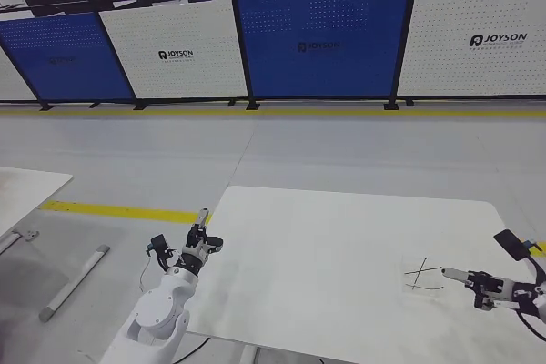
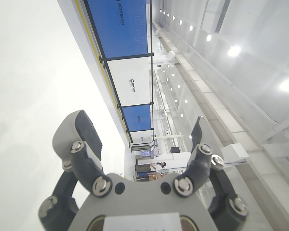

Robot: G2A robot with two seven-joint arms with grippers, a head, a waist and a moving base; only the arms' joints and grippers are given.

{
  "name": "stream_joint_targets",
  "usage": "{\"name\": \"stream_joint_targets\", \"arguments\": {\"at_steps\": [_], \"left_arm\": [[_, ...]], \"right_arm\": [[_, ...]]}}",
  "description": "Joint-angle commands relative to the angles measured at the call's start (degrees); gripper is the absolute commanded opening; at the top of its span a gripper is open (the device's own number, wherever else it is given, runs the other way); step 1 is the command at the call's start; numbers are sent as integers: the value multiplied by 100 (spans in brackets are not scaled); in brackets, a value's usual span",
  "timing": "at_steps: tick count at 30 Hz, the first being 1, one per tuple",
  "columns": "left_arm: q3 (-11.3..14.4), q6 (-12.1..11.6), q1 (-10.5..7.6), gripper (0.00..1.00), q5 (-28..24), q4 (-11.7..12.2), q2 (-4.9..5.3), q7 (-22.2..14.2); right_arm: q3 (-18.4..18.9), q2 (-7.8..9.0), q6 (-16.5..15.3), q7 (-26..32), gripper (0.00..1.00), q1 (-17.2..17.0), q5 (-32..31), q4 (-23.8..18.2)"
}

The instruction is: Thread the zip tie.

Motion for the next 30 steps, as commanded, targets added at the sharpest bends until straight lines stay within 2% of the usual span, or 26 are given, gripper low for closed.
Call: {"name": "stream_joint_targets", "arguments": {"at_steps": [1, 12, 16, 19, 21, 22, 30], "left_arm": [[0, 0, 0, 100, 0, 0, 0, 0], [0, 0, 0, 100, 0, 0, 0, 0], [0, 0, 0, 100, 0, 0, 0, 0], [0, 0, 0, 100, 0, 0, 0, 0], [0, 0, 0, 100, 0, 0, 0, 0], [0, 0, 0, 100, 0, 0, 0, 0], [0, 0, 0, 100, 0, 0, 0, 0]], "right_arm": [[6, -1, 0, 0, 100, -4, -1, -4], [6, -1, 0, 0, 100, -4, -1, -4], [-171, 5, 182, -76, 100, -48, -139, 33], [-371, 21, 332, 0, 100, 76, -300, 104], [-486, 32, 535, 0, 100, 139, -467, 151], [-632, 51, 821, 0, 100, 187, -769, 195], [-649, 56, 842, -20, 100, 211, -874, 212]]}}
